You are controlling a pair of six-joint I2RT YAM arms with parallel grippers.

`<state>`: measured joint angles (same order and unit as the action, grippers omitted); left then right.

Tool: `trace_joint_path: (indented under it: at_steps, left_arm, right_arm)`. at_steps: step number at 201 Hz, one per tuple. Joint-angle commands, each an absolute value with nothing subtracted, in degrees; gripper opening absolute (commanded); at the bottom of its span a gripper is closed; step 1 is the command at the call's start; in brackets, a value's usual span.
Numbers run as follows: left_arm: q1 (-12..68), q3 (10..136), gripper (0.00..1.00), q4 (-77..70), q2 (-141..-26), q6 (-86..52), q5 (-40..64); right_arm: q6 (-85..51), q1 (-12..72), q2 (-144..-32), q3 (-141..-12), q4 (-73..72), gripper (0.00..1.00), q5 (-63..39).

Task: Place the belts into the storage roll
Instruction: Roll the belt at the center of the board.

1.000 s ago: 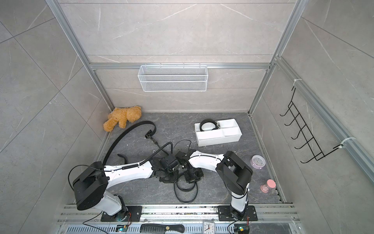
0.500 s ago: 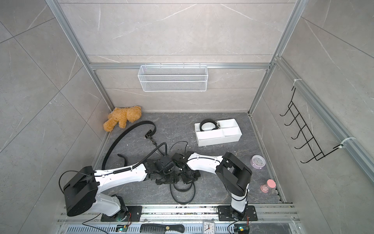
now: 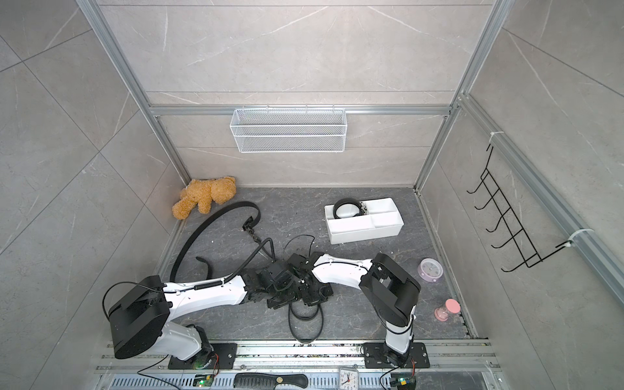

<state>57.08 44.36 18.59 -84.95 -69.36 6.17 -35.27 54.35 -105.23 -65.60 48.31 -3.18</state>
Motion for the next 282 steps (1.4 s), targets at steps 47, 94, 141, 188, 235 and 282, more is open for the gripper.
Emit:
trace_joint_path:
  at_steps: [47, 94, 141, 188, 235, 282]
  left_arm:
    - [56.7, 45.7, 0.57, 39.1, -89.7, -60.2, 7.5]
    - [57.2, 45.0, 0.57, 37.8, -93.4, -57.1, 9.6]
    - [55.1, 42.0, 0.47, 34.4, -92.8, -58.8, 8.5]
    - [52.4, 43.6, 0.03, 37.2, -89.2, -54.1, 3.4]
    - [50.8, 49.1, 0.00, 41.9, -92.0, -36.3, 1.4]
    - [50.7, 56.3, 0.00, 50.4, -96.7, -30.2, 1.1]
  right_arm:
    - [-37.7, 56.8, -108.6, -67.1, 41.7, 0.20, -2.5]
    - [-38.3, 56.5, -108.9, -67.4, 41.4, 0.20, -2.1]
    - [-38.3, 56.1, -108.2, -66.3, 39.6, 0.20, -3.3]
    - [-38.3, 56.1, -105.7, -67.1, 39.8, 0.30, -4.9]
    - [-32.8, 50.5, -103.5, -70.0, 43.6, 0.63, -7.1]
    - [-22.0, 42.1, -109.0, -85.0, 52.5, 0.73, -5.8]
